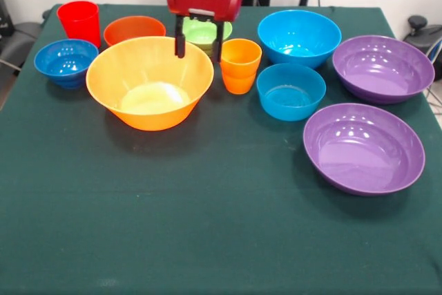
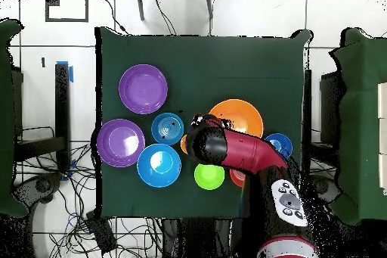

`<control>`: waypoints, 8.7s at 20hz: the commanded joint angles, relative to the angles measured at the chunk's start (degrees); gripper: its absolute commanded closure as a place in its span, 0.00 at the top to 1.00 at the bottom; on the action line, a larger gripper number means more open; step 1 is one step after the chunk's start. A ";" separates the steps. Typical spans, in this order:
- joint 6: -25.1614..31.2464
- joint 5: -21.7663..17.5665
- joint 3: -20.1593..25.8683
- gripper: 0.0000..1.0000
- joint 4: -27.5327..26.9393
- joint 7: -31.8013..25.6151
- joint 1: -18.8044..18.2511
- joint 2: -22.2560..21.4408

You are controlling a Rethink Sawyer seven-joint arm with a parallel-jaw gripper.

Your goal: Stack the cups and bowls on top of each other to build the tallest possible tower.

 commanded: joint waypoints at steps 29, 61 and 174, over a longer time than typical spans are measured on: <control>-7.27 -1.30 3.29 1.00 -1.63 11.22 0.45 7.87; -16.03 -4.05 13.05 1.00 -0.34 10.38 -8.86 13.77; -7.03 -10.49 21.81 0.00 18.57 11.26 -16.16 -8.66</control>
